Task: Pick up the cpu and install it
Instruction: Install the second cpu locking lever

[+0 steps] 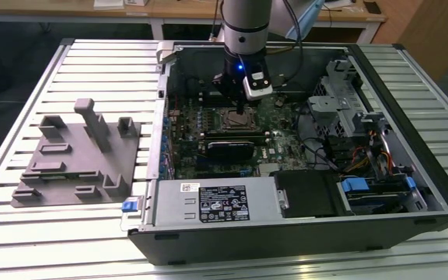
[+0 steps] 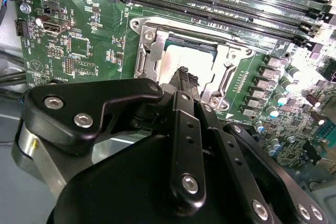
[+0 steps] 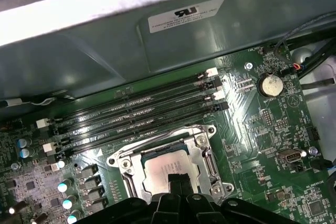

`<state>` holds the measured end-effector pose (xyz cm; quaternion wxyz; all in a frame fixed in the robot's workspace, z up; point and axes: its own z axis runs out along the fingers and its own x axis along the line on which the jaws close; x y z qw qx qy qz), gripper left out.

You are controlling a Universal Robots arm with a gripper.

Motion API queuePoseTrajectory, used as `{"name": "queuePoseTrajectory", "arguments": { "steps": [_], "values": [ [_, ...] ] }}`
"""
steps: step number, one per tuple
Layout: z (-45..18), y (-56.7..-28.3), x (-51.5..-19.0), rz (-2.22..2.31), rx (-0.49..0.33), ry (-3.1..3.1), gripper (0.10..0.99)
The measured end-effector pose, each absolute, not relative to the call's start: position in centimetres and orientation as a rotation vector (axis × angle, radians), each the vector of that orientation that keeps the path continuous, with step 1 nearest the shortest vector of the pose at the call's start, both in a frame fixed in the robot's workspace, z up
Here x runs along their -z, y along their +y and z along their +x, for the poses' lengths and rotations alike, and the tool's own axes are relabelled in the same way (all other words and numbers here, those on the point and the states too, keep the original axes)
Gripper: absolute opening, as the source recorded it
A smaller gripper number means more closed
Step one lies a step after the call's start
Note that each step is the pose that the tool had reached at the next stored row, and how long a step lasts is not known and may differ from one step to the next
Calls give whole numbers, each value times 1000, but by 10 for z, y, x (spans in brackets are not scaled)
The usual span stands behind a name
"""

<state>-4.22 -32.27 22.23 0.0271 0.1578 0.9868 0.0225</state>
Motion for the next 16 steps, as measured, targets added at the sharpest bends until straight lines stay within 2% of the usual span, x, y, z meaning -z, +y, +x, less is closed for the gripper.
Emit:
{"name": "queuePoseTrajectory", "arguments": {
  "steps": [9,16],
  "values": [
    [-43,-323,-223,487,-69,3048,106],
    [-43,-323,-237,487,-69,3048,106]
  ]
}}
